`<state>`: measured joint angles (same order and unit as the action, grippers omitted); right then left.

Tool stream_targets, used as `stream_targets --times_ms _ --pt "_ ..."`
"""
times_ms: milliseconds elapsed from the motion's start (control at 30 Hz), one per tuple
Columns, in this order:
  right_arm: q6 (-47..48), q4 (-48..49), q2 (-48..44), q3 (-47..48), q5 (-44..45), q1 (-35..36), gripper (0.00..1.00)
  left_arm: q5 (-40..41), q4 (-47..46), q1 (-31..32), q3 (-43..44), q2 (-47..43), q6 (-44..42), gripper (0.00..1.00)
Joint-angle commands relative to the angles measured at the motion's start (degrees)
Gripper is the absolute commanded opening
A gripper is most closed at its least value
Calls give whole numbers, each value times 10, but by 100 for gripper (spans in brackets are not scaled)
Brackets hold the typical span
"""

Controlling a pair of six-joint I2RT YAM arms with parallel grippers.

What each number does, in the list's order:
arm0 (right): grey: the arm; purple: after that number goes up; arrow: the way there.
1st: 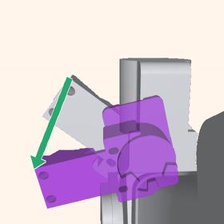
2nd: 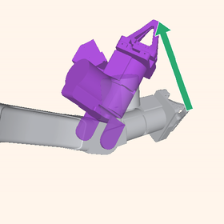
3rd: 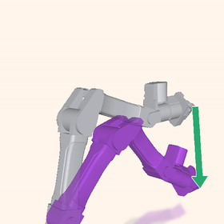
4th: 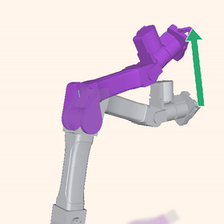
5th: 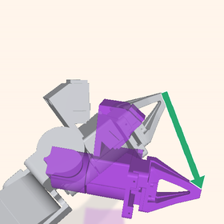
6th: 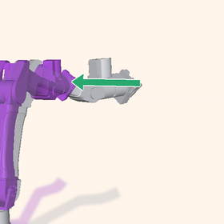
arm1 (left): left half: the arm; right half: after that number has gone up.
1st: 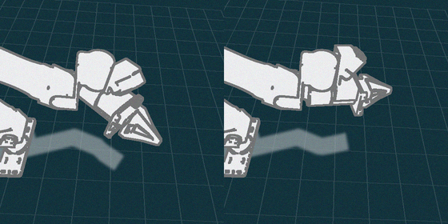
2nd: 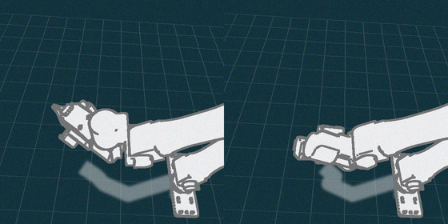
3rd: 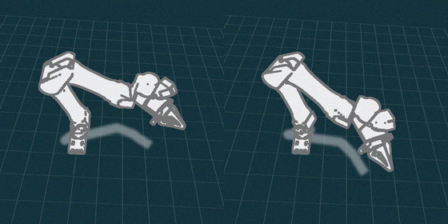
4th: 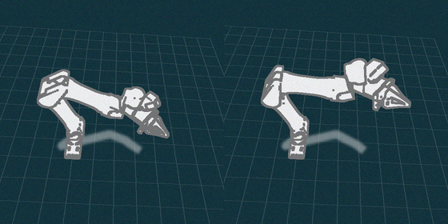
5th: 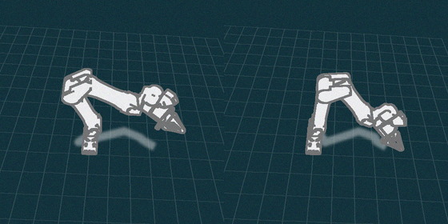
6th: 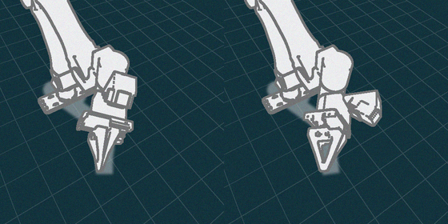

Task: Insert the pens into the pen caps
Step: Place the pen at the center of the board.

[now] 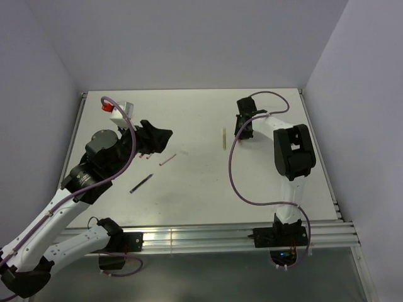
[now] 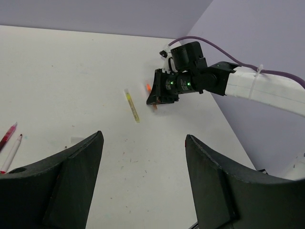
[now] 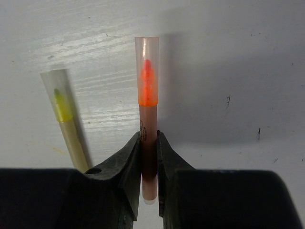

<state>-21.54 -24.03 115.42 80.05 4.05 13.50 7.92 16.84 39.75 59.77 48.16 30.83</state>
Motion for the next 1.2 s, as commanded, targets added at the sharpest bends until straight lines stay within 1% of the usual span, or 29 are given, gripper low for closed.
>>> stream_targets --times_ms 0,100,133,433,600,933,1067,1167 --pt "9 -12 11 27 25 4 14 -26 -30 -12 -9 4 -7 74" --pt "11 -17 13 29 25 7 17 -33 -32 -19 -11 4 -4 74" --pt "12 -17 13 29 27 7 20 -34 -31 -20 -12 5 -4 74" --pt "24 -49 26 50 35 8 28 -49 -33 -31 -13 10 -1 74" --pt "26 -59 31 57 35 11 31 -55 -34 -35 -15 11 1 74" --pt "23 -61 31 58 32 13 32 -63 -37 -43 -18 16 4 74" --pt "21 -60 9 57 34 14 33 -61 -37 -45 -15 21 6 74" --pt "19 -59 -10 52 34 14 36 -60 -37 -46 -13 28 11 74"
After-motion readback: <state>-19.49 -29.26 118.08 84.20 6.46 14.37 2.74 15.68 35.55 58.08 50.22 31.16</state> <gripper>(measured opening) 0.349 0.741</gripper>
